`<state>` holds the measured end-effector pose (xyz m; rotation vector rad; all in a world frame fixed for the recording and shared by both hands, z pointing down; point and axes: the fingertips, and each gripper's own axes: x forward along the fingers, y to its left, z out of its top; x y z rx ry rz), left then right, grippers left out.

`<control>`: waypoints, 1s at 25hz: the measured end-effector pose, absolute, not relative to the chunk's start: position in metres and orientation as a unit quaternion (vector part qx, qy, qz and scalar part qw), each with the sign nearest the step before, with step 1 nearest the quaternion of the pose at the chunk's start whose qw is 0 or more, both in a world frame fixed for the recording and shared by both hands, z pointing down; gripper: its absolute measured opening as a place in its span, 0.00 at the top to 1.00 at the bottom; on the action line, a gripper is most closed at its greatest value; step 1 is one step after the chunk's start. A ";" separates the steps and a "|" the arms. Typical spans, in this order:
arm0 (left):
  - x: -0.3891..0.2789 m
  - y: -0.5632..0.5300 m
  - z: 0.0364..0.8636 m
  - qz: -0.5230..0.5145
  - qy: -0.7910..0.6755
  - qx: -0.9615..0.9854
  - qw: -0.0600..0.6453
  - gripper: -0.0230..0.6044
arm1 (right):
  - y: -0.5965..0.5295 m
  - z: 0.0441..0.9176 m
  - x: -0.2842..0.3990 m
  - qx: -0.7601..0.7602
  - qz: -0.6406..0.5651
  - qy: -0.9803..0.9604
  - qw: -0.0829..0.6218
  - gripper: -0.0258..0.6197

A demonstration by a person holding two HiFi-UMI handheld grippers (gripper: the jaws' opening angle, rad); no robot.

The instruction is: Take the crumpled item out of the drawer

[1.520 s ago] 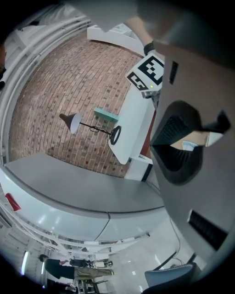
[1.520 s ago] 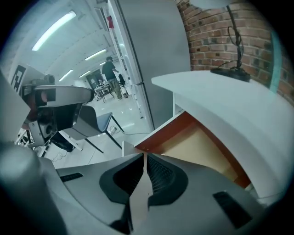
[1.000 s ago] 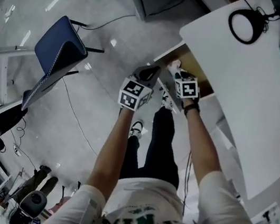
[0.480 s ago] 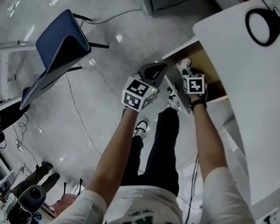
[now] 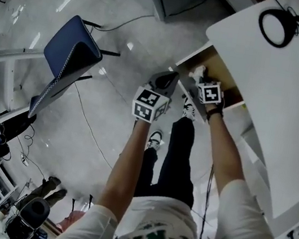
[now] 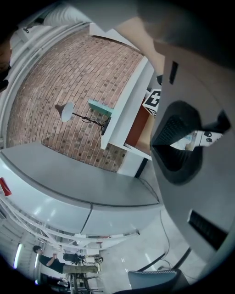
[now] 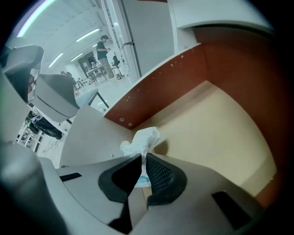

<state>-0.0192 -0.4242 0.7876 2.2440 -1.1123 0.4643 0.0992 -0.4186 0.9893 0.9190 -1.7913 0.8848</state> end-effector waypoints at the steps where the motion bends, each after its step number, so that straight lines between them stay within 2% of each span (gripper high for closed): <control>1: -0.019 -0.423 0.783 0.177 -0.417 0.843 0.291 0.97 | -0.418 0.984 0.101 0.376 0.357 -0.725 0.453 0.91; 14: -0.033 -0.377 0.705 0.176 -0.429 0.848 0.257 0.97 | -0.389 0.838 0.102 0.454 0.314 -0.746 0.372 0.91; 25: -0.011 -0.354 0.595 0.154 -0.409 0.874 0.210 0.97 | -0.342 0.683 0.139 0.569 0.274 -0.734 0.250 0.91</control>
